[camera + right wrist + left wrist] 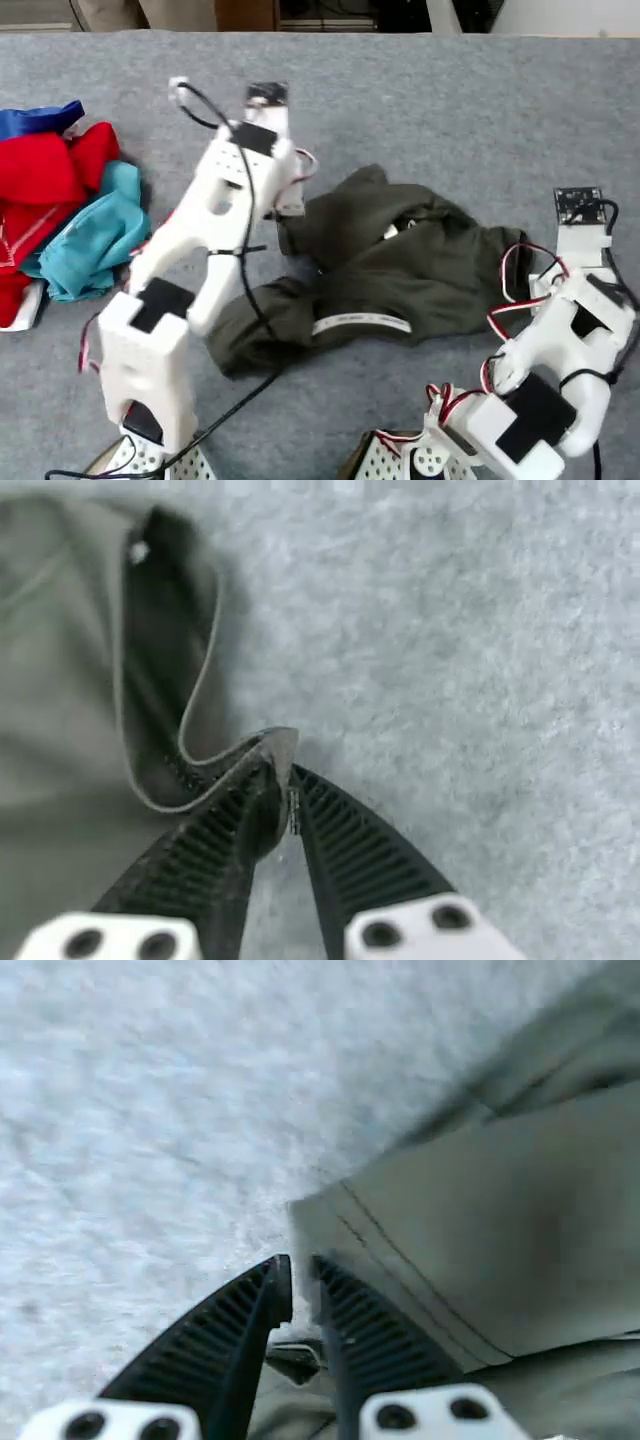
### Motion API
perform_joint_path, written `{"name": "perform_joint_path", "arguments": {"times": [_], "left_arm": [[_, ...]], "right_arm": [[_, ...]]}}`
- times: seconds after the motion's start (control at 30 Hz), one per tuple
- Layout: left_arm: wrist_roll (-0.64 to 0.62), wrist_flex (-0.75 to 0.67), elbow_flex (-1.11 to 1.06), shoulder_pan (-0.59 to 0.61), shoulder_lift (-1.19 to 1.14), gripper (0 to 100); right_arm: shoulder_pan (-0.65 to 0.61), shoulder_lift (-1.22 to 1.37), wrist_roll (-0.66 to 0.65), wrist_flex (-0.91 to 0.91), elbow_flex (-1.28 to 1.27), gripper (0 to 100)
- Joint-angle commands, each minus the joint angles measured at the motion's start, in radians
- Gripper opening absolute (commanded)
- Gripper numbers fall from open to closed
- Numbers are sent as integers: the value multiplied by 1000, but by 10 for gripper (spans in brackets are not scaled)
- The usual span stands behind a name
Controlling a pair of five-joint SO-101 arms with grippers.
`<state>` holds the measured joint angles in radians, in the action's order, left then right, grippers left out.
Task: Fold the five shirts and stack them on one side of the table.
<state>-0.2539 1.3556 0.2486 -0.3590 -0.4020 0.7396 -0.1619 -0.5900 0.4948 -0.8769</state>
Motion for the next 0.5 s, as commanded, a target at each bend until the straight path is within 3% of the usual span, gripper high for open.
{"name": "perform_joint_path", "arguments": {"times": [0.0, 0.27, 0.47], "left_arm": [[-43, 49, 77, -31, -2, 101], [-44, 84, 109, -60, -28, 251], [-44, -21, 123, -60, -202, 184]], "right_arm": [[-10, 7, 15, -61, -4, 5], [-18, 10, 15, -61, -7, 5], [-18, 10, 15, -61, -7, 5]]}}
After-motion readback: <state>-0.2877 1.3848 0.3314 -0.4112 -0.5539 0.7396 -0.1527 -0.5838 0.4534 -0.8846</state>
